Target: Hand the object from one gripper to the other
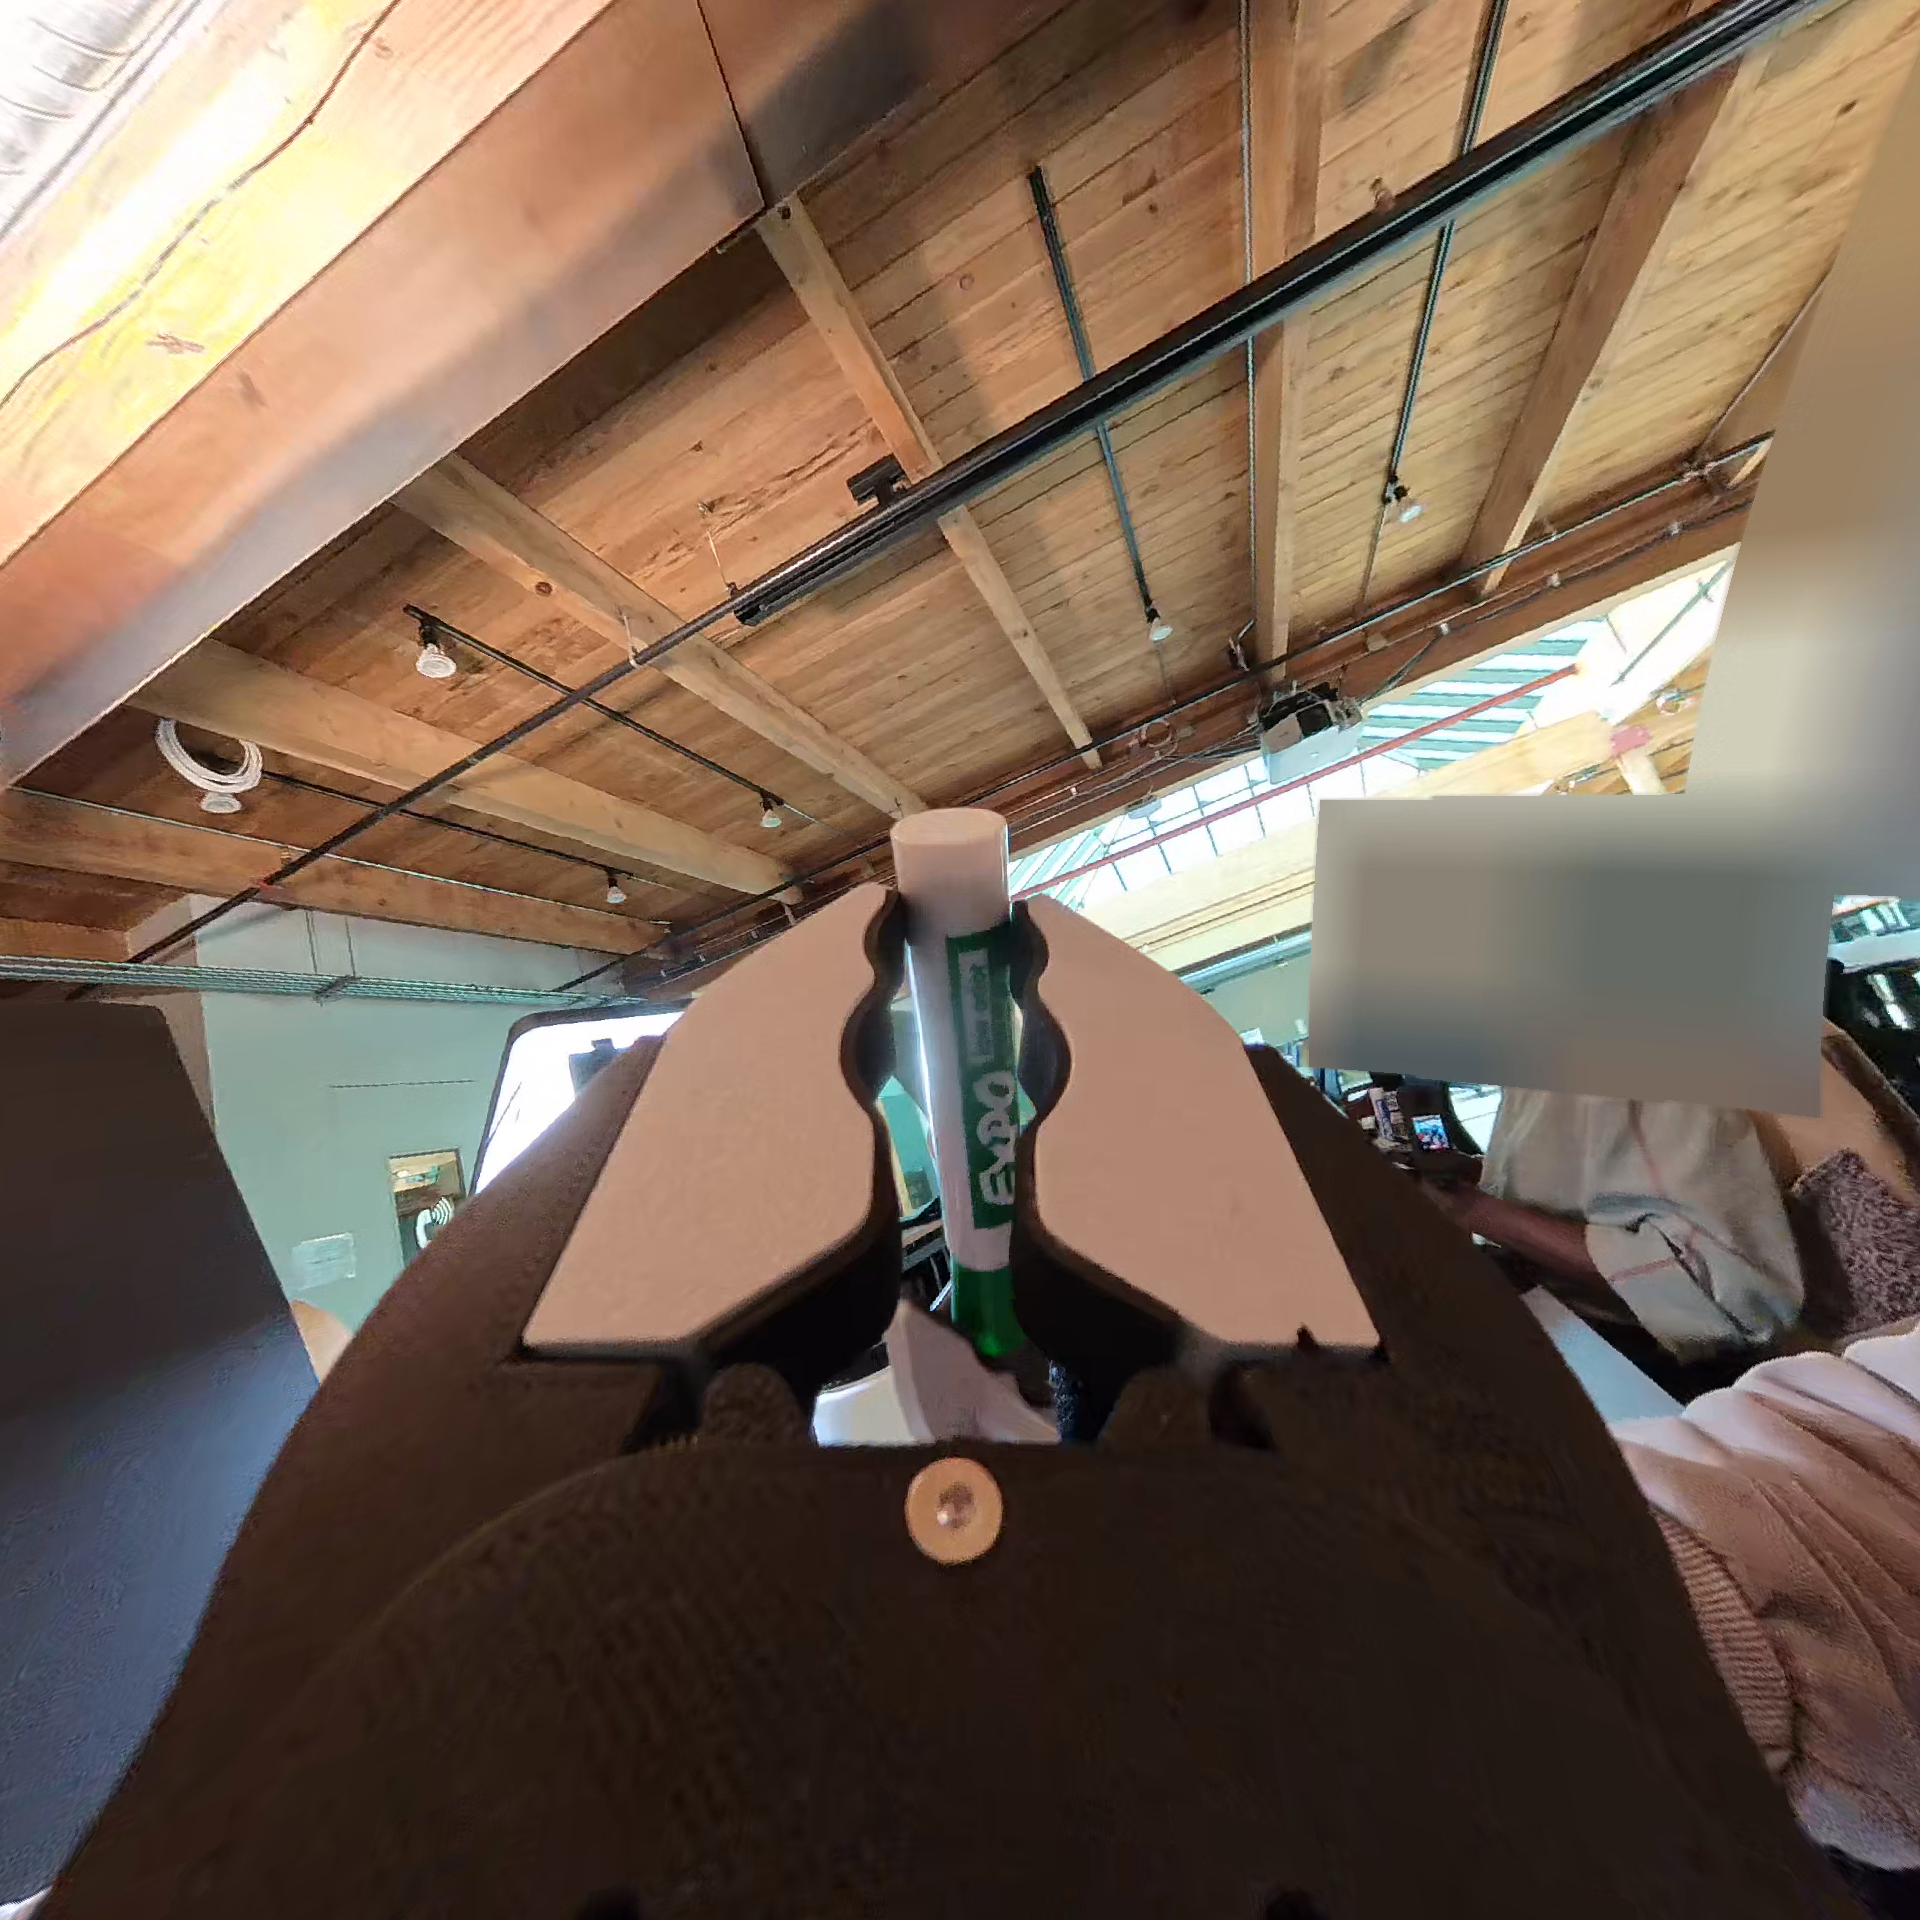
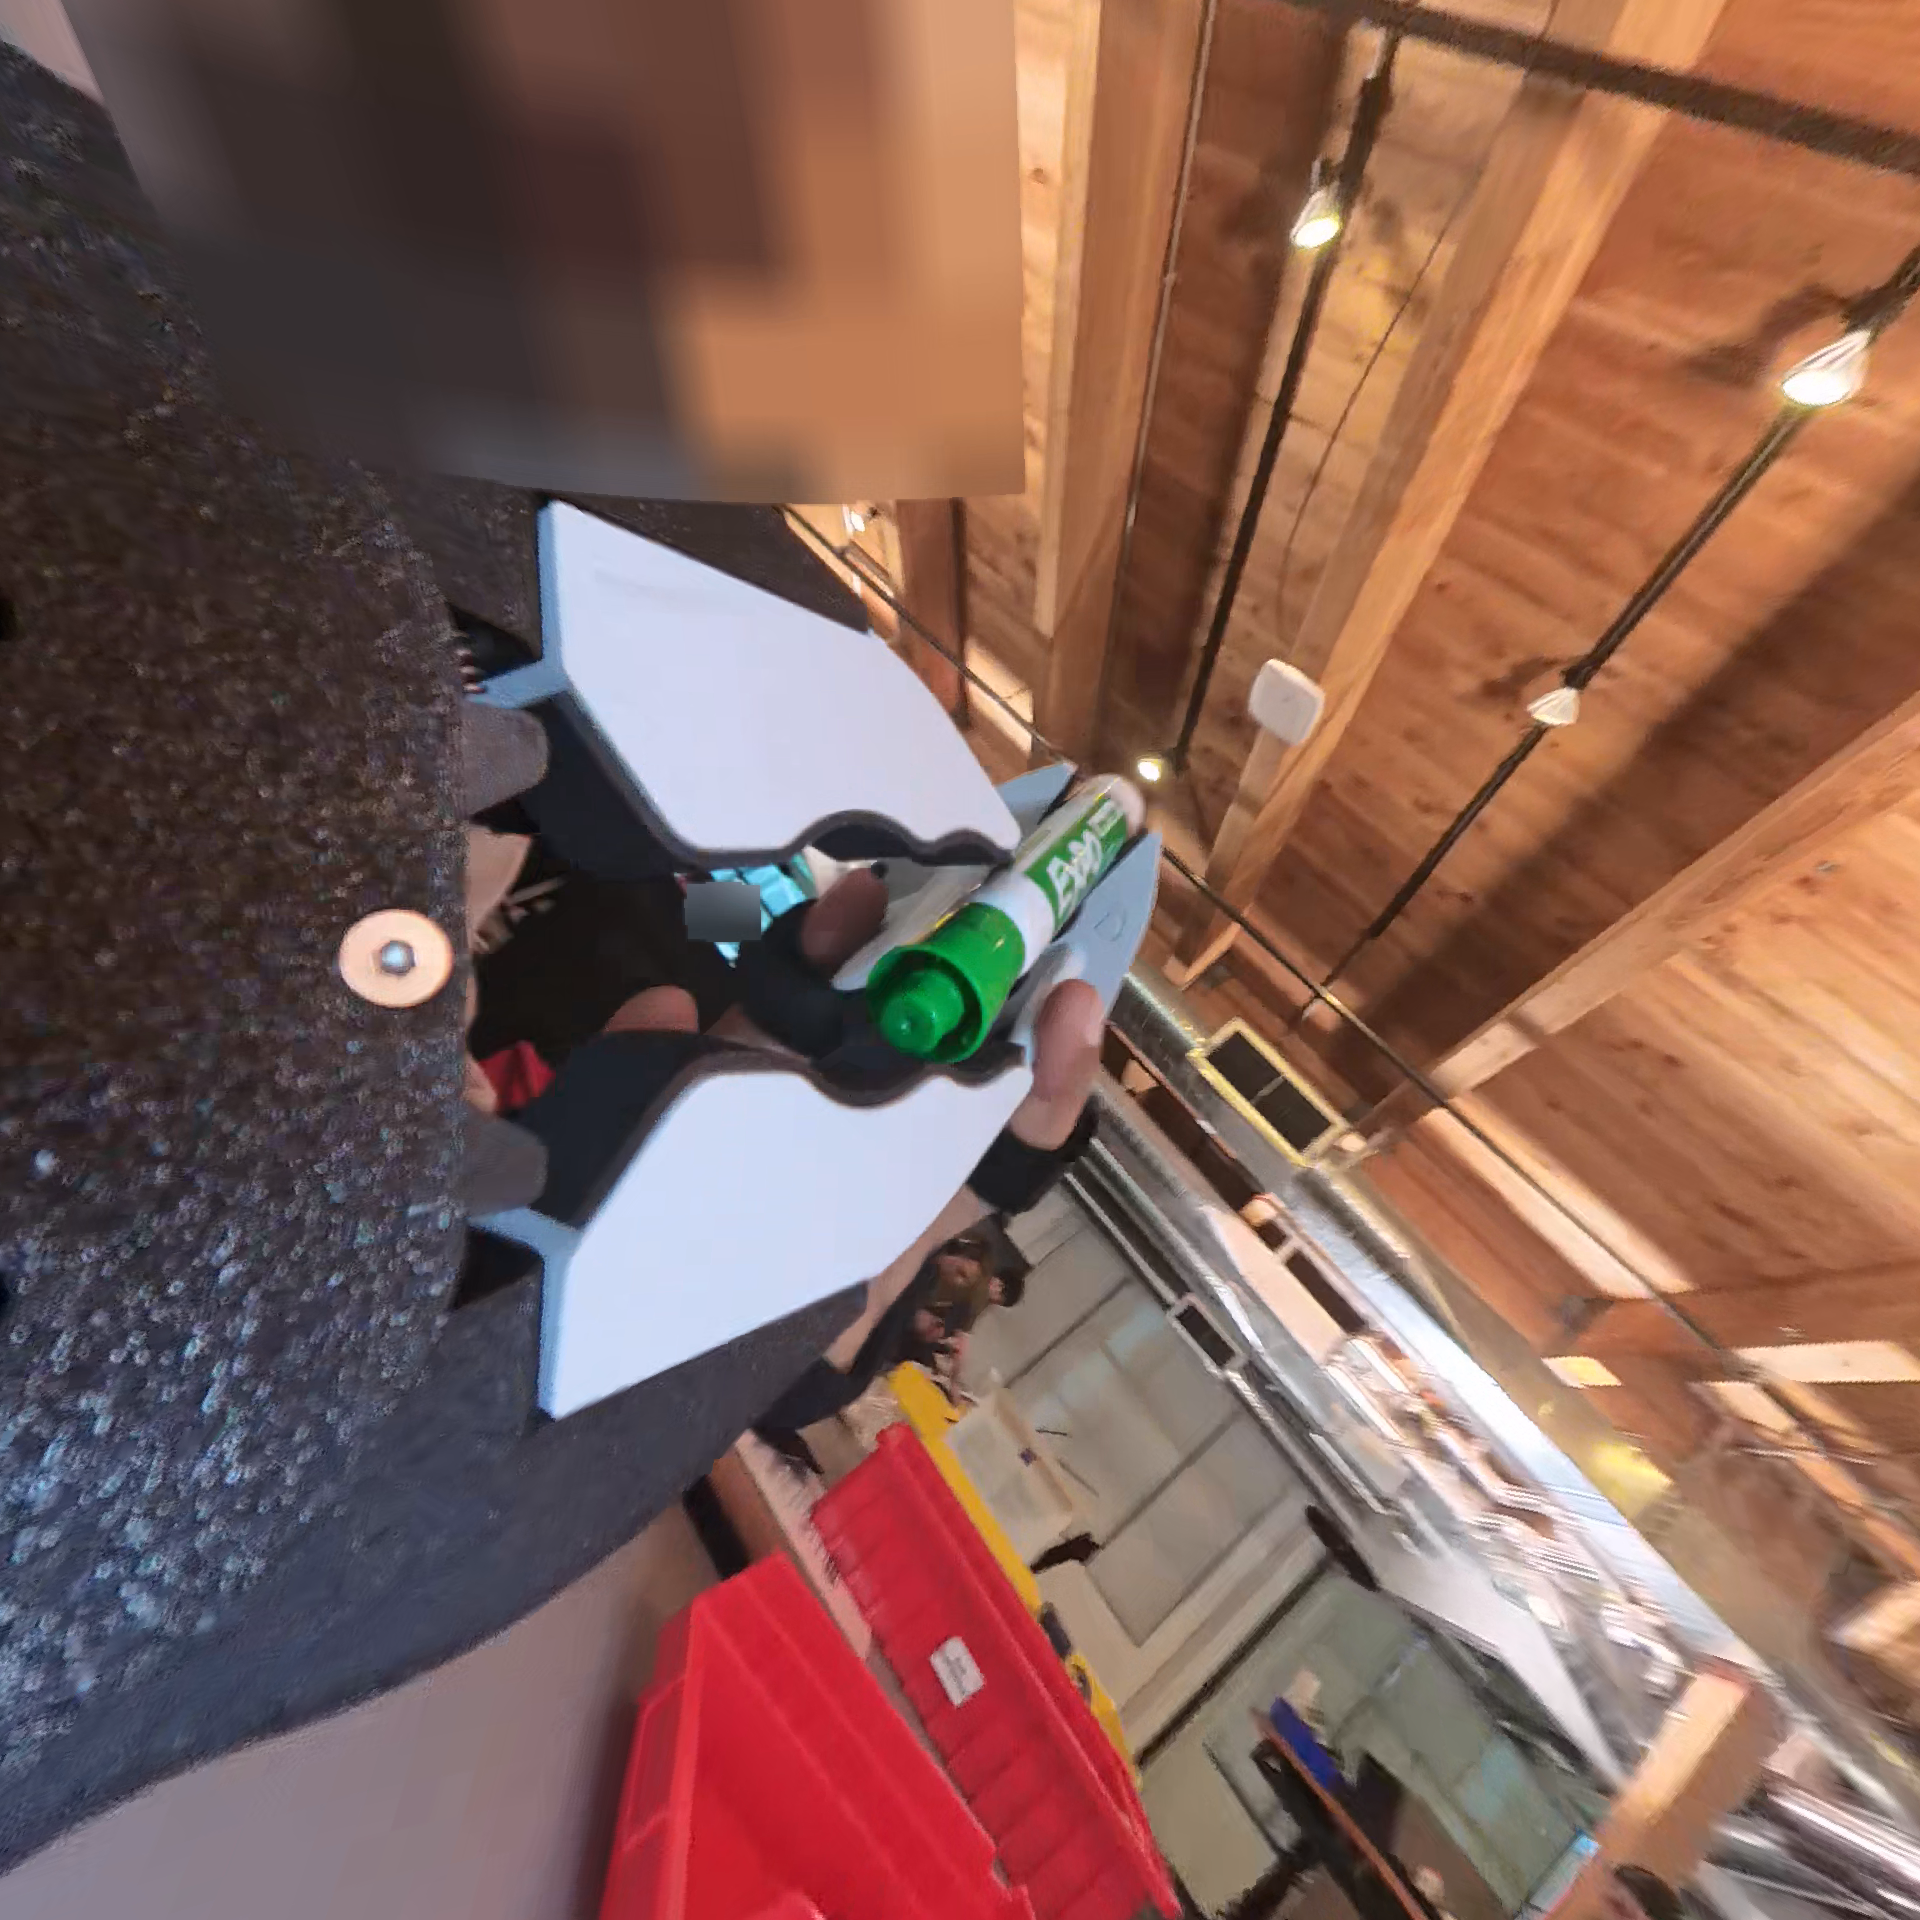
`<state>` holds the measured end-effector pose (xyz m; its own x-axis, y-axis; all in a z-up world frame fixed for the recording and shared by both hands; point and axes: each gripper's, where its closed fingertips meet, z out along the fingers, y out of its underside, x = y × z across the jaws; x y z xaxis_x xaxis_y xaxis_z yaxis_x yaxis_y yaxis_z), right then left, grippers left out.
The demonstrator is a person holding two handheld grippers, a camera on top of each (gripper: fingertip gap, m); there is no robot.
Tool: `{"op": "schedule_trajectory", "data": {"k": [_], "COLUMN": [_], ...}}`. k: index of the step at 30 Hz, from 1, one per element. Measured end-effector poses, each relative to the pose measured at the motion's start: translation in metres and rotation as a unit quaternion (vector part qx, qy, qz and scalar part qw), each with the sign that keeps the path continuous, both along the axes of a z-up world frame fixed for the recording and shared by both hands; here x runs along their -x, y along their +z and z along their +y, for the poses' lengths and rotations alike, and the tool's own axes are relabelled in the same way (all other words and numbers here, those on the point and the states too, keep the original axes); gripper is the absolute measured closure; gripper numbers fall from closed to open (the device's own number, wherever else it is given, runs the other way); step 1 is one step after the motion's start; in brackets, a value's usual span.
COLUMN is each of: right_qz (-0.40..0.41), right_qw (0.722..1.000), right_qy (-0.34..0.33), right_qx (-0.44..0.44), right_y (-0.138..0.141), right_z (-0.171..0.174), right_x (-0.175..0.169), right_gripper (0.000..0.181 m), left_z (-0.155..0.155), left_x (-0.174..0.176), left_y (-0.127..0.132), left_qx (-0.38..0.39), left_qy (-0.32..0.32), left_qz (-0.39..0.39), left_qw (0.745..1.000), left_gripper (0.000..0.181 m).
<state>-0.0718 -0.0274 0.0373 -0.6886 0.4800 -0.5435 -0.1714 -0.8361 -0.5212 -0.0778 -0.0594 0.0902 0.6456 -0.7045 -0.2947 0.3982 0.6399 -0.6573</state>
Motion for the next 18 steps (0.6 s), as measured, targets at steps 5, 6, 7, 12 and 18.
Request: {"op": "schedule_trajectory", "data": {"k": [5,6,7,12,18], "right_qz": [0.050,0.047,0.036,-0.006,0.003], "right_qw": [0.992,0.987,0.977,0.866,0.533], "right_qy": [-0.097,-0.128,-0.163,-0.367,-0.635], "right_qx": [-0.062,-0.087,-0.131,-0.341,-0.559], "right_y": [0.023,0.028,0.031,0.052,0.060], "right_z": [0.018,0.023,0.028,0.044,0.031], "right_x": [-0.032,-0.039,-0.044,-0.083,-0.096], "right_gripper": [0.163,0.163,0.163,0.163,0.163], "left_z": [0.014,0.020,0.026,0.053,0.067], "left_x": [-0.003,-0.005,-0.008,0.019,0.027], "left_y": [-0.010,-0.016,-0.022,-0.025,-0.030], "left_qx": [0.041,0.062,0.089,0.206,0.371], "left_qy": [-0.022,-0.034,-0.044,-0.017,-0.144], "left_qz": [0.028,0.052,0.080,0.112,0.007], "left_qw": [0.999,0.996,0.992,0.972,0.917], "left_gripper": [0.161,0.161,0.162,0.156,0.156]}}
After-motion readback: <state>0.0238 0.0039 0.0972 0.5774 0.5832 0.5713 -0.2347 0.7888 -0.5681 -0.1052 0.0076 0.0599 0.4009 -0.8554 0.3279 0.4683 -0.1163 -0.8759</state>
